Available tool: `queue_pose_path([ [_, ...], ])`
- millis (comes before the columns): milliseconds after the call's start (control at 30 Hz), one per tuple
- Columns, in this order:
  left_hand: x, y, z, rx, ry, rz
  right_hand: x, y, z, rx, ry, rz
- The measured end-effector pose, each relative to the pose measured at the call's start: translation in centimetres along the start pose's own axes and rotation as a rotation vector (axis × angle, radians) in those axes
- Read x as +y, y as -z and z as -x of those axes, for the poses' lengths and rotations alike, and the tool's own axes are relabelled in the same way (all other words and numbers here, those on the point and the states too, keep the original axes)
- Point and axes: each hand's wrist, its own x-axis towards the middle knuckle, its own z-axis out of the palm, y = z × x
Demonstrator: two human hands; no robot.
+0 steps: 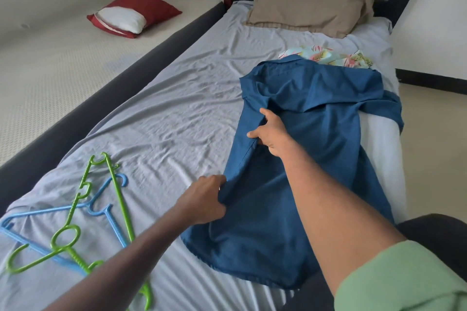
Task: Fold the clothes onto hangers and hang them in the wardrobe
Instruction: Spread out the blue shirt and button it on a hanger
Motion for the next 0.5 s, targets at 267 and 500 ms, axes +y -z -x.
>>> queue_pose_path([
  [267,7.1,-1.5,2.1,-0.465,-0.101,0.452,0.0,2.9,1.1,0.018,0.009,0.298],
  [500,0.9,1.5,-8.4,0.153,-0.154,0.257,2.4,4.6,1.4,-0.009,-0.041,0.155],
])
